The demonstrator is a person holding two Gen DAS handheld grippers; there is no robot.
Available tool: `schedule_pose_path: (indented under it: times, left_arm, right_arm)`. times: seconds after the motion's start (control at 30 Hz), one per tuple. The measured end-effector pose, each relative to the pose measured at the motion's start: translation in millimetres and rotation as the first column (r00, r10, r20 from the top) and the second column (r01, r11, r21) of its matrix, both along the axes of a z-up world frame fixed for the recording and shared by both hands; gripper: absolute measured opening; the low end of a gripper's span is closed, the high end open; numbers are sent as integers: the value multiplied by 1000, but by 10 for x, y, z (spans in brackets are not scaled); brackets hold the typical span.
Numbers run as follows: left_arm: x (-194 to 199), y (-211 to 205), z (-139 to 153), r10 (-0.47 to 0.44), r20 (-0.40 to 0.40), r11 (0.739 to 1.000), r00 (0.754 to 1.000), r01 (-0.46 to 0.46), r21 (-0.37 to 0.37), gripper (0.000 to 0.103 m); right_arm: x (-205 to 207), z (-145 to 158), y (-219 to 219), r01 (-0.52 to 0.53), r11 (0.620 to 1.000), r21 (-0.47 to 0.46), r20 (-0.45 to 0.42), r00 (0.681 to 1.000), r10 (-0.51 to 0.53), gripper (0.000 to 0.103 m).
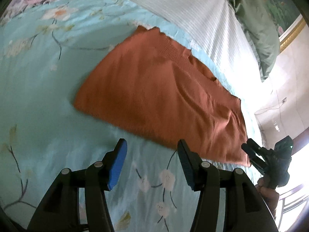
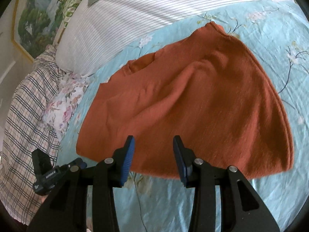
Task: Fold small clothes
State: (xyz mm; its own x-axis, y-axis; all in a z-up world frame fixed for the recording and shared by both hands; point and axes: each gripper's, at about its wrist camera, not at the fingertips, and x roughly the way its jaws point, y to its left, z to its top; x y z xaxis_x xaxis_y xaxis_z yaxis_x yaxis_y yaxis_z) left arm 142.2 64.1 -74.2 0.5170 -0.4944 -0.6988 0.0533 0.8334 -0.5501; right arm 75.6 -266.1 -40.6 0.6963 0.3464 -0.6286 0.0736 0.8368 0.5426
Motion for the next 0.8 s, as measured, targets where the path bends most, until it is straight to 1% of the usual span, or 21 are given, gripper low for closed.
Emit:
schedule_pose_path:
  times: [0.13,0.2,0.3,0.4,0.5,0.6,0.63,0.67,0.7,0.73,0.77,0.8]
  left_arm:
    - [46,69,-75,33,-20,997,999,-34,-73,56]
    - [106,106,-116,58,-30,993,998,-61,-97,56]
    - [226,168,-153,101,-32,989,994,-104,-108,56]
    - [374,236,-187,148,-42,978,988,-153,-142,56]
    - [490,268,-185,182,-42,971,982,-186,-147,55]
    - [612,267,-163,207,-31,971,978,-209,-120,46]
    - [641,264,-152,208,-28,971,978,-210,-112,37]
    - [683,249,-132,208,-24,973,978,-209,-95,31]
    - [708,235,-119,203,-22,975,979,-204,-88,19]
    - [743,204,-78,193,-15,978,981,-193,-75,15]
    - [749,181,-37,192,-3,979,981,-192,-62,13]
    - [744,136,42,186,25,982,982,-185,-43,10]
  right_arm:
    - [-22,-34,52,-12,1000,3,-10,1000,12,43]
    - [-19,-39,66,-14,1000,4,-14,1000,14,43]
    - [-8,-34,74,-14,1000,1,-14,1000,14,43]
    - [3,-33,79,-14,1000,7,-12,1000,14,43]
    - [46,-42,72,-15,1000,12,-11,1000,15,43]
    - [93,-44,55,-12,1000,18,-9,1000,12,43]
    - [109,-42,44,-10,1000,20,-8,1000,11,43]
    - [127,-40,25,-8,1000,23,-8,1000,8,43]
    - [145,-37,1,-4,1000,24,-7,1000,5,43]
    - [160,-32,-26,-1,1000,26,-6,1000,1,43]
    - [174,-26,-57,2,1000,31,-4,1000,-2,43]
    - [186,-24,-86,5,999,36,-4,1000,-5,43]
